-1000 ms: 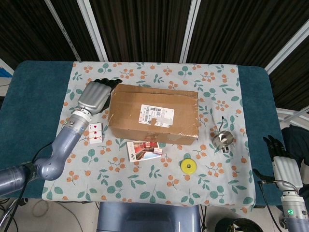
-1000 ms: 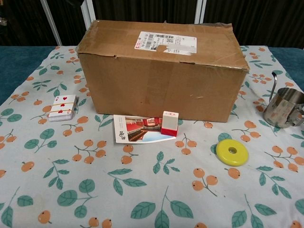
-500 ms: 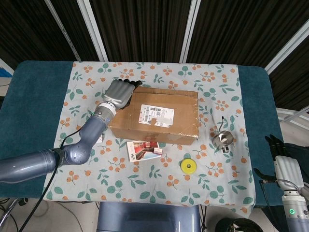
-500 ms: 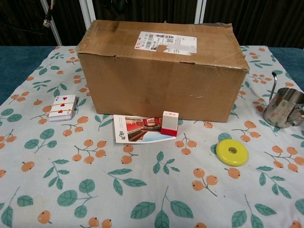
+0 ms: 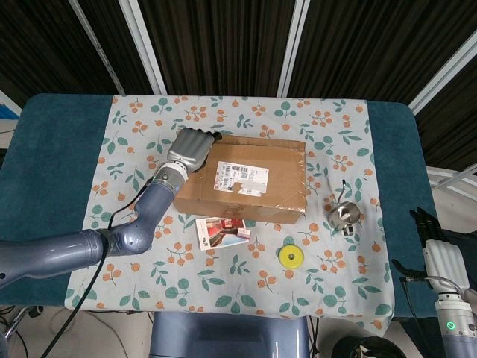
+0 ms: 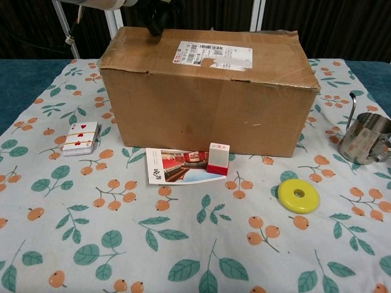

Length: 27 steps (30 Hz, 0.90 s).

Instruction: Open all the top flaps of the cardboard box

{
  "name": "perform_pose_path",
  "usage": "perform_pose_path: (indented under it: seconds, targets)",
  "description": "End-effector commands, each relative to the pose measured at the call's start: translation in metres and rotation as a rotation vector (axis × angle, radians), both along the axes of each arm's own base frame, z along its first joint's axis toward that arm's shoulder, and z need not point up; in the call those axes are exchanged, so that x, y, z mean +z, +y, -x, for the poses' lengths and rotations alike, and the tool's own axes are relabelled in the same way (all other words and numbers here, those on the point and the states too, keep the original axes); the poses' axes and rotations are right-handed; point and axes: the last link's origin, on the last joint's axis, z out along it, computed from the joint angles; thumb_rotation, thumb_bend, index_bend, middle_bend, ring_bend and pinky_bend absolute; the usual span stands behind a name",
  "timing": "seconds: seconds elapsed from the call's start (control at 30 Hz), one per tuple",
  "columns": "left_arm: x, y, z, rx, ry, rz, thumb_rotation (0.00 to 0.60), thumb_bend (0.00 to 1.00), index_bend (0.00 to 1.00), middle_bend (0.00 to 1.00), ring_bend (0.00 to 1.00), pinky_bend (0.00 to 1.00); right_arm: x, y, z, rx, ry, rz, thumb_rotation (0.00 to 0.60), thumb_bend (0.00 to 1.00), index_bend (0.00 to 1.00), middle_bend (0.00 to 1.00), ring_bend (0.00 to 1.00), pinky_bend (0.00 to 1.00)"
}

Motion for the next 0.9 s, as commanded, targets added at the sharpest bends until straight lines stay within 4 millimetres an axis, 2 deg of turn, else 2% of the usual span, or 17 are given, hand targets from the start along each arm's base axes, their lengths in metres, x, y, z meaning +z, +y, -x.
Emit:
perform_pose_path:
  seconds: [0.03,0.2,0.6,0.77,0.9]
  targets:
    - [0.004,0.001,-0.002,0.001,-0.018,-0.010,0.600,0.96,0.24,0.46,0.34,0.42,0.000,0.000,0.000,-0.001,-0.001,0.000,0.600,0.25,0.00,0.00,0.00,0.25]
    - [0.010,-0.001,-0.005,0.008,-0.052,-0.009,0.600,0.96,0.26,0.51,0.38,0.46,0.000,-0.001,0.001,-0.005,-0.004,0.001,0.600,0.25,0.00,0.00,0.00,0.25]
    - [0.031,-0.008,-0.023,0.012,-0.200,-0.001,0.600,0.97,0.26,0.51,0.39,0.46,0.000,-0.001,0.001,-0.010,-0.005,0.003,0.600,0.25,0.00,0.00,0.00,0.25]
    - [0.044,-0.019,-0.035,0.014,-0.284,0.024,0.600,0.97,0.26,0.51,0.39,0.46,0.000,-0.001,0.001,-0.011,-0.007,0.001,0.600,0.25,0.00,0.00,0.00,0.25]
    - [0.055,-0.034,-0.045,0.030,-0.362,0.072,0.600,0.96,0.26,0.51,0.39,0.46,0.000,-0.001,0.002,-0.015,-0.012,0.002,0.600,0.25,0.00,0.00,0.00,0.25]
